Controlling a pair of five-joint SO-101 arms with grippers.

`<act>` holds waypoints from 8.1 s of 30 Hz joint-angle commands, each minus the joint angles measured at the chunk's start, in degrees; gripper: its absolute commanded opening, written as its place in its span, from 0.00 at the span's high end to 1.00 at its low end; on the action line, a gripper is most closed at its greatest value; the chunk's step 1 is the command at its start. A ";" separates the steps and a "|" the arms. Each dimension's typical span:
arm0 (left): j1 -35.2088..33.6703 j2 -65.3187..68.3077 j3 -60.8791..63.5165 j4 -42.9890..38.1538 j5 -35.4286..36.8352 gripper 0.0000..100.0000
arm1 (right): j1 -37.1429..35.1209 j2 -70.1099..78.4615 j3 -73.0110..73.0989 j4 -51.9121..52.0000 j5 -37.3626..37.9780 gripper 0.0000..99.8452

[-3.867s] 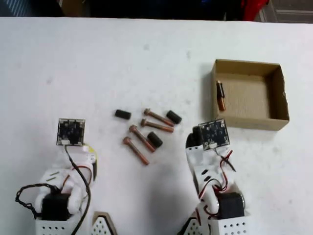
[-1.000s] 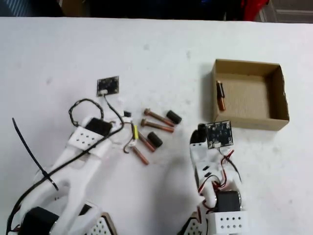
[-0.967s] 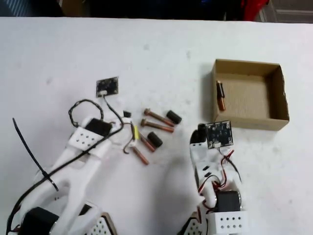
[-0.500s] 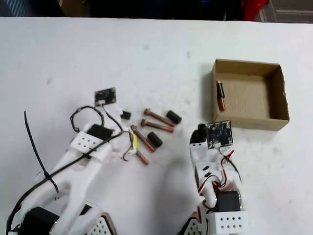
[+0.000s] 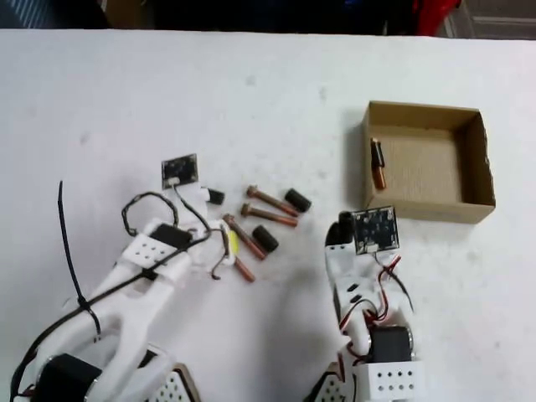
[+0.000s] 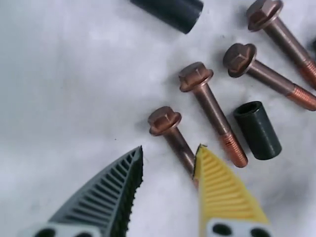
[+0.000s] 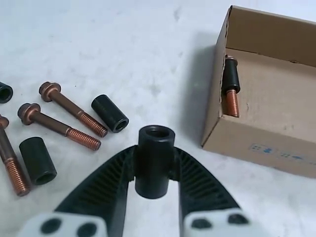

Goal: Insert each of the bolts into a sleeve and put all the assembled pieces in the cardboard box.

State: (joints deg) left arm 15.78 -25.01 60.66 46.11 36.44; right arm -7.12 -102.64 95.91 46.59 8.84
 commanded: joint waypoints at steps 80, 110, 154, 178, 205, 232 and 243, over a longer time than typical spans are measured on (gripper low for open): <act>-4.62 17.71 -12.40 3.08 -3.87 0.95 | 0.66 -0.57 0.26 -1.45 0.00 0.98; -7.78 15.78 -15.91 4.31 -22.07 0.98 | -17.71 -0.48 0.97 -15.34 0.00 0.98; 5.23 -48.57 5.54 -30.51 -26.64 0.98 | -23.69 -0.40 0.97 -16.13 -6.77 0.98; 12.70 -52.00 16.62 -42.64 -24.26 0.98 | -23.78 -0.48 0.97 -17.98 0.97 0.98; 12.70 -51.91 18.81 -42.64 -12.84 0.98 | -23.96 -0.57 0.97 -18.33 5.54 0.98; 12.18 -51.82 18.81 -45.98 -12.66 0.98 | -23.96 -0.57 0.97 -20.70 5.89 0.98; 12.18 -52.00 20.31 -46.33 -12.84 0.98 | -24.04 -0.66 0.97 -22.55 9.67 0.98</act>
State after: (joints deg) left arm 27.82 -76.00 81.85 2.33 23.16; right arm -30.42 -102.64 96.35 26.11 17.45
